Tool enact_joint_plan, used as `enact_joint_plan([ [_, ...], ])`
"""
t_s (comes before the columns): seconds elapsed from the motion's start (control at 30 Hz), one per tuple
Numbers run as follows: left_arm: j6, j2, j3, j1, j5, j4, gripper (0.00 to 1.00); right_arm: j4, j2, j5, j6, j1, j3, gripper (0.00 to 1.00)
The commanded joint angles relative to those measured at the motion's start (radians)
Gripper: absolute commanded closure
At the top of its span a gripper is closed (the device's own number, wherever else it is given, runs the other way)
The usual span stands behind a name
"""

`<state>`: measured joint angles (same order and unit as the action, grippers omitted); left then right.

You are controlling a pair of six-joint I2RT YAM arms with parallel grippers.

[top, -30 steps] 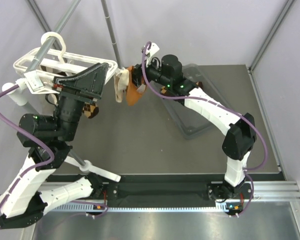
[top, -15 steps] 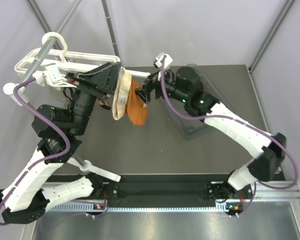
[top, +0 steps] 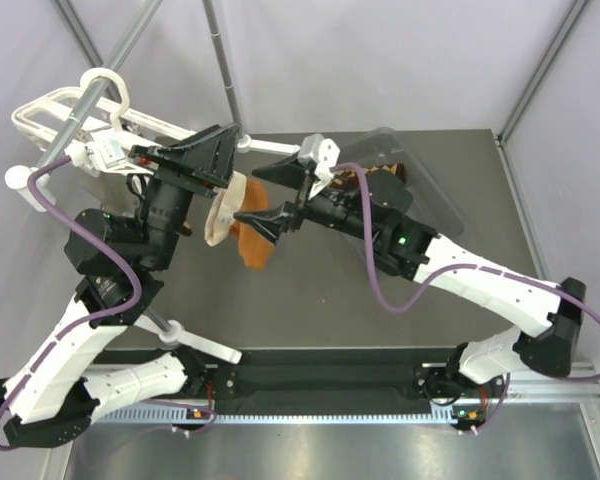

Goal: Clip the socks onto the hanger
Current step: Rotate the hanger.

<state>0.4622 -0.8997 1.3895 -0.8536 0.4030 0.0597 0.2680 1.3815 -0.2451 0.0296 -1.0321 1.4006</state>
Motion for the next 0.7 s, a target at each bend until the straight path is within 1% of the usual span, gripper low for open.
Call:
enact_joint_plan([
  [0.0,-0.016,-0.002,0.009,-0.002,0.007,0.026,0.40,0.176,0.048,-0.063,0.024,-0.037,0.032,0.16],
  [0.03,-0.017,-0.005,0.011,-0.002,0.010,0.026,0.40,0.197,0.063,-0.065,0.024,-0.048,0.035,0.16],
  [0.13,-0.007,-0.008,0.011,-0.002,0.013,0.026,0.40,0.228,0.135,-0.053,0.052,-0.063,0.084,0.23],
  [0.17,0.003,-0.008,0.011,-0.004,0.008,0.031,0.40,0.220,0.157,-0.039,0.053,-0.063,0.107,0.29],
  [0.23,0.021,-0.008,0.016,-0.002,0.004,0.029,0.40,0.217,0.212,-0.017,0.053,-0.065,0.158,0.36],
  [0.27,0.047,-0.007,0.022,-0.002,-0.009,0.029,0.40,0.214,0.227,0.009,0.050,-0.065,0.173,0.41],
  [0.37,0.101,0.004,0.039,-0.002,-0.047,0.035,0.39,0.209,0.289,0.096,0.024,-0.057,0.227,0.48],
  [0.43,0.122,0.016,0.040,-0.002,-0.062,0.048,0.39,0.198,0.304,0.142,0.015,-0.049,0.245,0.50],
  [0.53,0.154,0.048,0.037,-0.002,-0.067,0.051,0.39,0.206,0.323,0.211,0.029,-0.019,0.255,0.49],
  [0.67,0.164,0.093,0.022,-0.002,-0.058,0.042,0.39,0.197,0.329,0.176,0.036,0.029,0.256,0.50],
])
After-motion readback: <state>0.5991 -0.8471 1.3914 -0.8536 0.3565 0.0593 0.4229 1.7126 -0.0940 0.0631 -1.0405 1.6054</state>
